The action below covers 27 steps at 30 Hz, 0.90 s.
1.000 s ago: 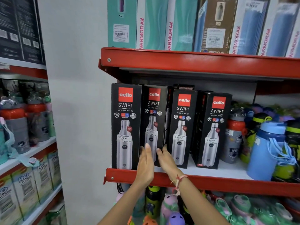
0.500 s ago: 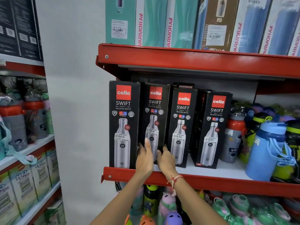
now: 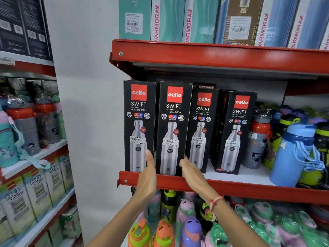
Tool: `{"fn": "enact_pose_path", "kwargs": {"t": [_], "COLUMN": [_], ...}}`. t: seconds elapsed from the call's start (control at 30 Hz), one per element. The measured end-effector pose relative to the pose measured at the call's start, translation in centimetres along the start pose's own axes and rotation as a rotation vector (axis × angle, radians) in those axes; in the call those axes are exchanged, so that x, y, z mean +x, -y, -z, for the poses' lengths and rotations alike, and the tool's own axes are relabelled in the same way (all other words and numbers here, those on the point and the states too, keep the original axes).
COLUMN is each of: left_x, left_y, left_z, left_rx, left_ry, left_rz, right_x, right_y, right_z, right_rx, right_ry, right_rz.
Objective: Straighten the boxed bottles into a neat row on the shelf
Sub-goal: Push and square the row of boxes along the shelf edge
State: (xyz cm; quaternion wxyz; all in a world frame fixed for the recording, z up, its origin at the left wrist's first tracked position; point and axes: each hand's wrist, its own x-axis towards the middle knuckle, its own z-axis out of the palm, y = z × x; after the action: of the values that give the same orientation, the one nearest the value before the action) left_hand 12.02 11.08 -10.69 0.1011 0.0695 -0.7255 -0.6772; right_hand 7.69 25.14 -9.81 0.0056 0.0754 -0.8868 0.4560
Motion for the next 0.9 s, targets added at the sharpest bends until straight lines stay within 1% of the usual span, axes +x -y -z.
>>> {"fn": "enact_pose_path", "kwargs": {"t": [0.13,0.23,0.3,0.37,0.43,0.47,0.5,0.53,0.57,0.63,0.67,0.73,0.9], "left_x": [-0.2,-0.6,-0.6,-0.5,-0.6,-0.6,-0.6,-0.5,-0.3,-0.1,0.1,0.5,2.1], "left_y": [0.5,0.4,0.3,0.2,-0.3,-0.8,-1.2,-1.6,-1.8,-2.0,-1.8,-1.6,-2.0], "left_z": [0.5,0.4,0.5,0.2,-0.5,-1.1,-1.8,-2.7,-3.8,-6.5,-8.0,-10.7,-13.7], "left_rx": [-0.030,-0.033,-0.001,0.012,0.033,0.023,0.005,-0.005,0.000,0.061,0.096,0.118,0.120], "left_ry": [-0.022,-0.019,-0.057,-0.162,-0.296,-0.327,-0.298,-0.215,-0.090,0.157,0.226,0.255,0.107], "left_rz": [0.009,-0.004,-0.027,-0.131,-0.328,-0.413,-0.471,-0.501,-0.501,-0.451,-0.425,-0.362,-0.193], "right_x": [-0.3,-0.4,-0.4,-0.4,-0.4,-0.4,-0.4,-0.2,0.0,0.4,0.6,0.9,1.9], "right_y": [-0.4,-0.9,-1.2,-1.5,-1.9,-2.2,-2.3,-2.6,-2.8,-3.6,-4.0,-4.8,-6.1], "right_z": [0.1,0.1,0.2,0.6,1.4,1.9,2.5,3.1,3.7,4.6,5.0,5.6,6.5], "right_rx": [-0.058,-0.035,-0.003,0.034,0.067,0.104,0.149,0.184,0.212,0.266,0.279,0.301,0.386], "right_ry": [0.009,0.011,0.011,-0.029,-0.170,-0.255,-0.333,-0.401,-0.455,-0.500,-0.492,-0.439,-0.219], "right_rz": [0.032,0.037,0.035,0.063,0.113,0.138,0.162,0.175,0.177,0.155,0.141,0.107,0.042]}}
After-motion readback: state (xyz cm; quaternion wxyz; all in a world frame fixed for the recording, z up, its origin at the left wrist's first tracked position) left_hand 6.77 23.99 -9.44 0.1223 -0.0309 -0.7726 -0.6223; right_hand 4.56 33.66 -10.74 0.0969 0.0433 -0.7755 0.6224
